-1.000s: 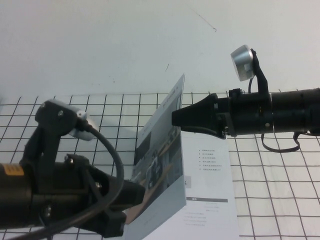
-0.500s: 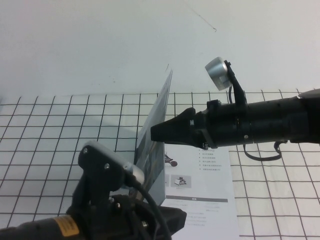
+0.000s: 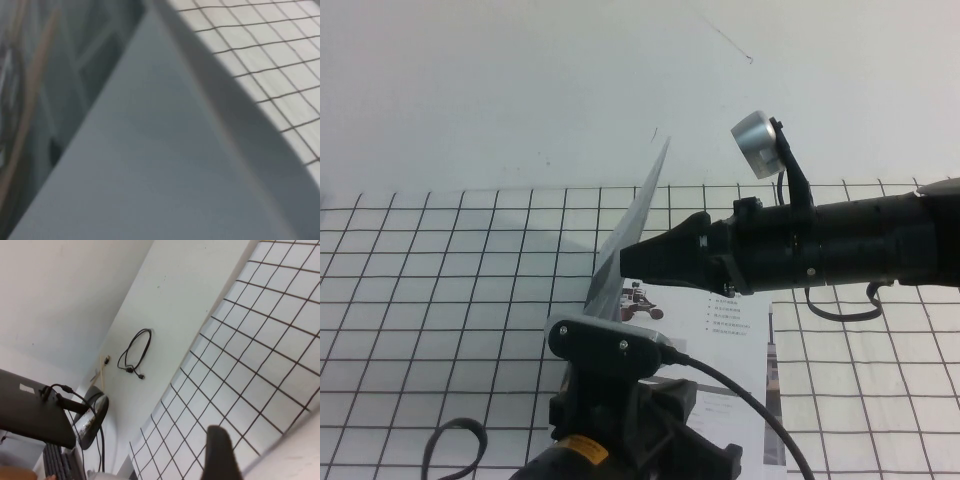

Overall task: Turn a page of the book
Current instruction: Open the closed book

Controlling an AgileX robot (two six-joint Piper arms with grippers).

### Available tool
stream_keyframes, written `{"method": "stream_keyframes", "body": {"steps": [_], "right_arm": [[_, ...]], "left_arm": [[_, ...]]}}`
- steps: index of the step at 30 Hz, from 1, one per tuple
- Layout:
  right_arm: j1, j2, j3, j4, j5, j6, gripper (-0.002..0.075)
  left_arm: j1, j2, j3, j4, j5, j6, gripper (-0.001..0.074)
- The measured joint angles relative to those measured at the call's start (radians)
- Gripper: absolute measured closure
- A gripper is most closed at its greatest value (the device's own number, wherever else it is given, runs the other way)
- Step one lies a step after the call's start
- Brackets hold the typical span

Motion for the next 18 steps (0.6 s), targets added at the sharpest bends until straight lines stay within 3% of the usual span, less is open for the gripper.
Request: {"method": "stream_keyframes", "body": {"steps": [18], "right_arm": [[0.000, 0.000, 0.000, -0.027, 0.023, -0.011, 0.0305]], "left_arm": [[-0.002, -0.081, 0.000, -0.070, -0.133, 0.007, 0.0737]]}}
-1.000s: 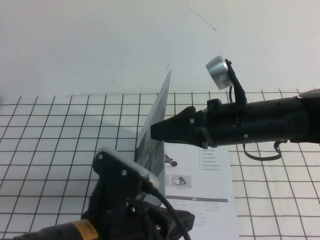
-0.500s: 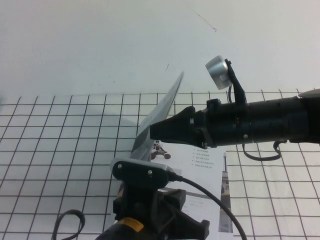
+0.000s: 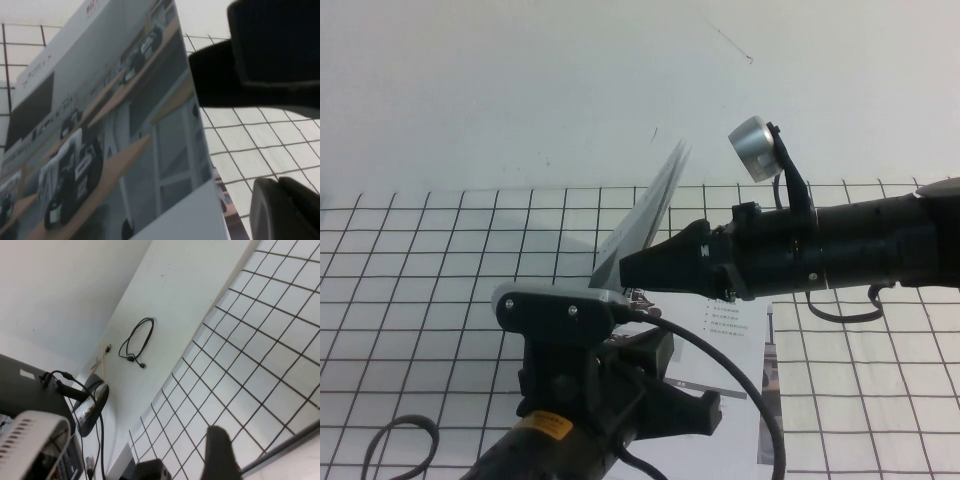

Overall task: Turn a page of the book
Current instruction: Open the closed book

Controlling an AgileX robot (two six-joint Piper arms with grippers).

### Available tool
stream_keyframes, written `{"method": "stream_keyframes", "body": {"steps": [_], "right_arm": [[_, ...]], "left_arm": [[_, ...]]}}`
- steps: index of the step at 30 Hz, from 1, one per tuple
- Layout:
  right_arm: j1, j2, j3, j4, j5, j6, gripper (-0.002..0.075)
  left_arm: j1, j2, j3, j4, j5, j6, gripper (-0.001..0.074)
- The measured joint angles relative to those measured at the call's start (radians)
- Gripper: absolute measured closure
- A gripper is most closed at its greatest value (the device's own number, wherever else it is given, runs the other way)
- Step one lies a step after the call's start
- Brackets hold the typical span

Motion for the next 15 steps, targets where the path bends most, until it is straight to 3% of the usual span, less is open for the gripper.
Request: {"method": "stream_keyframes", "body": {"steps": [15], "right_arm": [[0.000, 0.000, 0.000, 0.000, 0.025, -0.003, 0.0305]], "left_arm": [[0.000, -0.004, 0.000, -0.159, -0.070, 0.169, 0.0737]]}}
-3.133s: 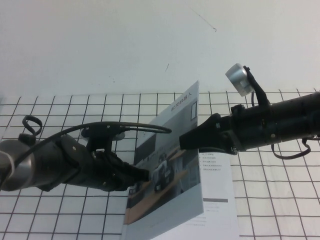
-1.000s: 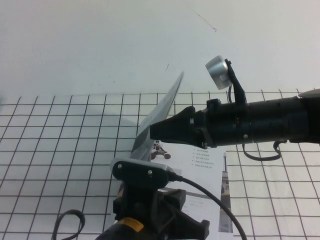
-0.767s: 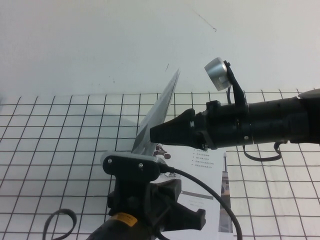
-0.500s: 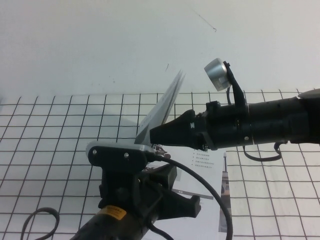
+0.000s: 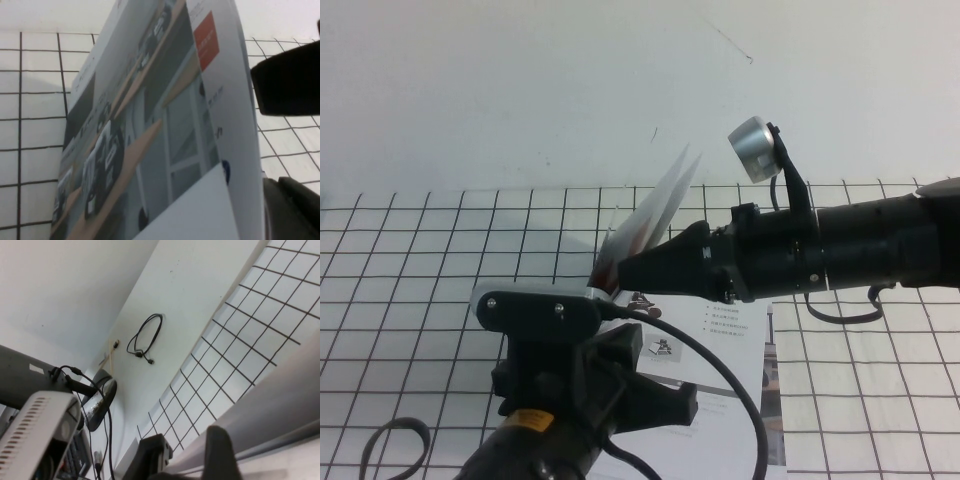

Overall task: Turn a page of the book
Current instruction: Open the closed book

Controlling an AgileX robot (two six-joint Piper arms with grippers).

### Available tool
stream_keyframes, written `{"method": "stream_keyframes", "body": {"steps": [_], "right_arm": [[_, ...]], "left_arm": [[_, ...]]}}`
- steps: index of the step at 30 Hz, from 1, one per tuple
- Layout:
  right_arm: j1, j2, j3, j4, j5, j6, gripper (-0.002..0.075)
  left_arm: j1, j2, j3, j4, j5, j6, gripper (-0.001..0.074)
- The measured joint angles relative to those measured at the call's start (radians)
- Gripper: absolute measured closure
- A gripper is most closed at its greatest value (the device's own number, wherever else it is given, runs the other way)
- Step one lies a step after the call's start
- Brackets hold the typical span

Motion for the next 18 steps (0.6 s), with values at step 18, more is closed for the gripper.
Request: {"method": "stream_keyframes", "body": {"steps": [18], "right_arm": [[-0.010, -0.071, -0.002, -0.160, -0.033, -0.001, 0.0361]], "left_arm": [[0.000, 0.000, 0.000, -0.329, -0.189, 0.209, 0.0737]]}}
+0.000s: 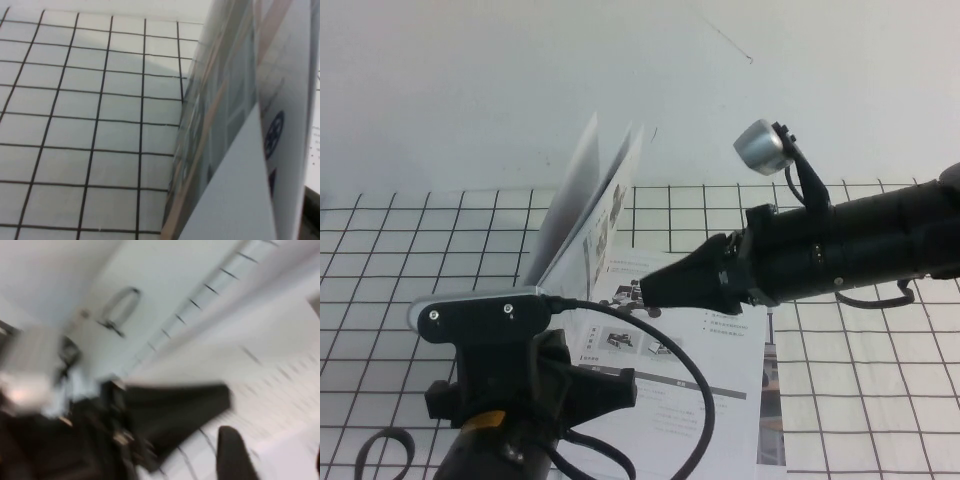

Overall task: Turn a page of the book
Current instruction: Open the closed book

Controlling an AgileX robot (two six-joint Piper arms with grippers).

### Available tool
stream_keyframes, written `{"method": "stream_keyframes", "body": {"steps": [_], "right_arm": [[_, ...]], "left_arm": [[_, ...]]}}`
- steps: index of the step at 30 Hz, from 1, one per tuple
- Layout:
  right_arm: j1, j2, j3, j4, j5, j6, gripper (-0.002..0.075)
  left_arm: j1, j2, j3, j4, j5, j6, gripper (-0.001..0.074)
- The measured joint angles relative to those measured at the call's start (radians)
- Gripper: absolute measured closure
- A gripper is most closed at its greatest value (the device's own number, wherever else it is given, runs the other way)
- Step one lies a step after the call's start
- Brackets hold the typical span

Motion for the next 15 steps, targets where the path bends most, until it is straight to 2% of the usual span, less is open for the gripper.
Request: {"method": "stream_keyframes", "body": {"steps": [4, 7, 9, 15], "right_arm": [[0.000, 0.011, 0.000, -0.218, -0.074, 0.091, 0.0491], [0.000, 0.050, 0.000, -0.313, -0.097, 0.119, 0.0620], [0.000, 0.084, 0.000, -0.330, -0.107, 0.121, 0.0677], [0.048, 0.202, 0.000, -0.340, -0.181, 0.103, 0.0720]], "left_arm": [[0.000, 0.000, 0.000, -0.072, -0.004, 0.052, 0.0737], [0.016, 0.000, 0.000, -0.129, 0.008, 0.103, 0.0737], [0.047, 0.000, 0.000, -0.139, 0.041, 0.139, 0.0737], [0.227, 0.000, 0.000, -0.143, 0.285, 0.192, 0.0737]]}}
